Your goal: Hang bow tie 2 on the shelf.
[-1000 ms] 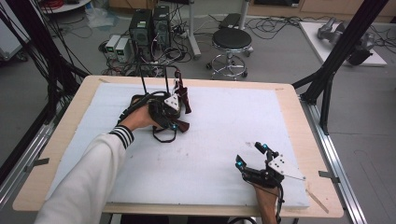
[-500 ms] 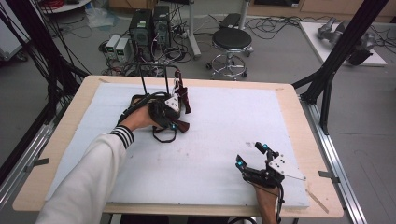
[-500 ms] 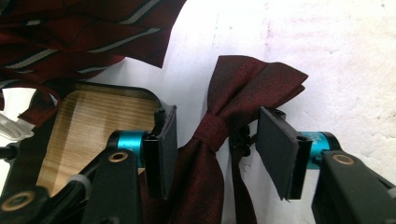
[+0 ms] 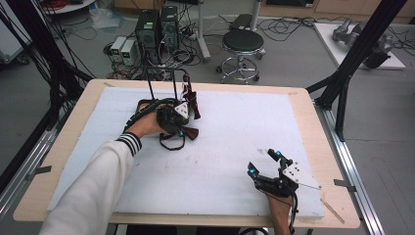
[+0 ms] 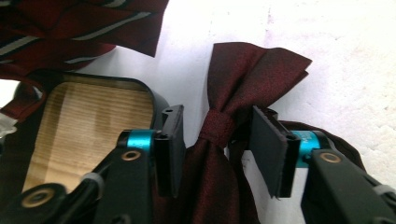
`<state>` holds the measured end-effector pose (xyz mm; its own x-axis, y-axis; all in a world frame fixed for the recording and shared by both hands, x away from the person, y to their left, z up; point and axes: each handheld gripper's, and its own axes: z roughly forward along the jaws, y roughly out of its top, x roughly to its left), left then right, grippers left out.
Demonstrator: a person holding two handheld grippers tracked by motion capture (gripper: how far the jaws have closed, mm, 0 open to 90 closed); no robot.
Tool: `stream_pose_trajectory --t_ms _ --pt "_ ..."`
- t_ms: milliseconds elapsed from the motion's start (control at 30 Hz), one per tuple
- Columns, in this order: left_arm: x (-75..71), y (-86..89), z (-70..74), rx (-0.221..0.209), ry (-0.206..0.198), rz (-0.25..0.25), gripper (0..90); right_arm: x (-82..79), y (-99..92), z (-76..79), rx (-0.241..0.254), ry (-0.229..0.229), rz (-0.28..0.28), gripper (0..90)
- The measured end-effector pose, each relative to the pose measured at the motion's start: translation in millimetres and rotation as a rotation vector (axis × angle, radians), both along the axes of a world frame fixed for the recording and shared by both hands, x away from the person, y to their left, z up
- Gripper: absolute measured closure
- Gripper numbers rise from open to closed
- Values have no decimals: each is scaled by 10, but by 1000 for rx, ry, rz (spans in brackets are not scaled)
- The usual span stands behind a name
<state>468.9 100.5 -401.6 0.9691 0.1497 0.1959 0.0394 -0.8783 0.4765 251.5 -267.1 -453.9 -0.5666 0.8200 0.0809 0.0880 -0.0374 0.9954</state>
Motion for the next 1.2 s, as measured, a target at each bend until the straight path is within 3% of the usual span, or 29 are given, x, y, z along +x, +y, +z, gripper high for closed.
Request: stream_pose_trajectory --t_ms 100,233,533,833,1200 --pt "0 -2 -10 15 11 2 632 0 -1 0 1 -1 -2 111" --pt "10 4 -29 36 27 11 668 0 -3 -1 9 1 -3 111" --pt "18 -7 -49 45 52 34 658 2 -7 -1 8 1 -3 111" --pt "27 -2 -52 52 99 72 738 0 -8 -2 12 4 -6 111" --pt "3 -16 -30 51 102 112 758 -1 -11 -2 13 5 -5 111"
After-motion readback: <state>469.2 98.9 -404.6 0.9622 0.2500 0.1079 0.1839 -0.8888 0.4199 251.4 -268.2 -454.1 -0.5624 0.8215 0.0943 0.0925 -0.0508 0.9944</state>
